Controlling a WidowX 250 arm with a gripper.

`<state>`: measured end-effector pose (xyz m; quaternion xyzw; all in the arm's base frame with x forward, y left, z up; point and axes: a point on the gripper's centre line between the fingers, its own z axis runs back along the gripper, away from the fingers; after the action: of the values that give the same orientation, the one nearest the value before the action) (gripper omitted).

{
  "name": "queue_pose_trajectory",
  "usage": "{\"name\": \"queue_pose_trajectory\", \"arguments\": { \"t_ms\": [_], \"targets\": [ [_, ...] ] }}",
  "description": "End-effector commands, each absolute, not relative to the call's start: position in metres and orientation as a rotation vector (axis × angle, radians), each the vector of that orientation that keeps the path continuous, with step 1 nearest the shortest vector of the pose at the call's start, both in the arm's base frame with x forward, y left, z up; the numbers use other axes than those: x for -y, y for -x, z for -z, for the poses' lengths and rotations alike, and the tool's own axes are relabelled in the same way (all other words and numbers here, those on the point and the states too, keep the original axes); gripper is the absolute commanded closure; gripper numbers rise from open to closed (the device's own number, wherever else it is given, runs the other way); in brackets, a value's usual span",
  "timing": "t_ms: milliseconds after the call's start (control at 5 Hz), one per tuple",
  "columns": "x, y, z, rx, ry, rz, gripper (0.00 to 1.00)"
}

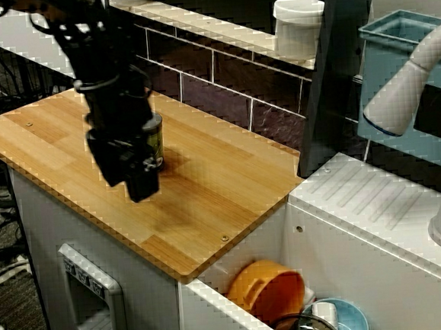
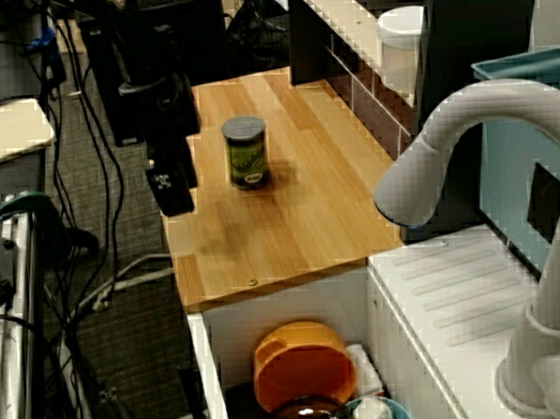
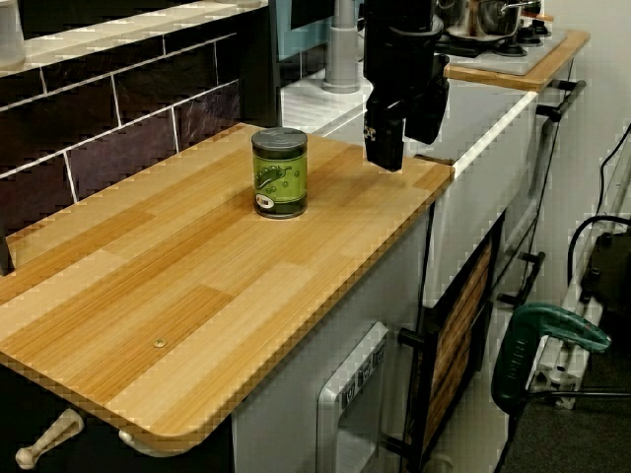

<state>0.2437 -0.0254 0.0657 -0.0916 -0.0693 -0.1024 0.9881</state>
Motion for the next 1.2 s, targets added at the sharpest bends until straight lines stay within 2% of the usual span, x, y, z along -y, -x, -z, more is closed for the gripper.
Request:
{"name": "queue_pose_trajectory", "arguments": {
  "t_ms": [0,400,1000],
  "targets": [
    [0.053,-0.272,-0.070,0.223,0.039,0.577,0.00],
    [0.062,-0.283,-0.071,0.289,-0.055,0.920,0.00],
    [0.018,-0.331,-0.088,0.347,-0.079,0.910,0.00]
  ]
}}
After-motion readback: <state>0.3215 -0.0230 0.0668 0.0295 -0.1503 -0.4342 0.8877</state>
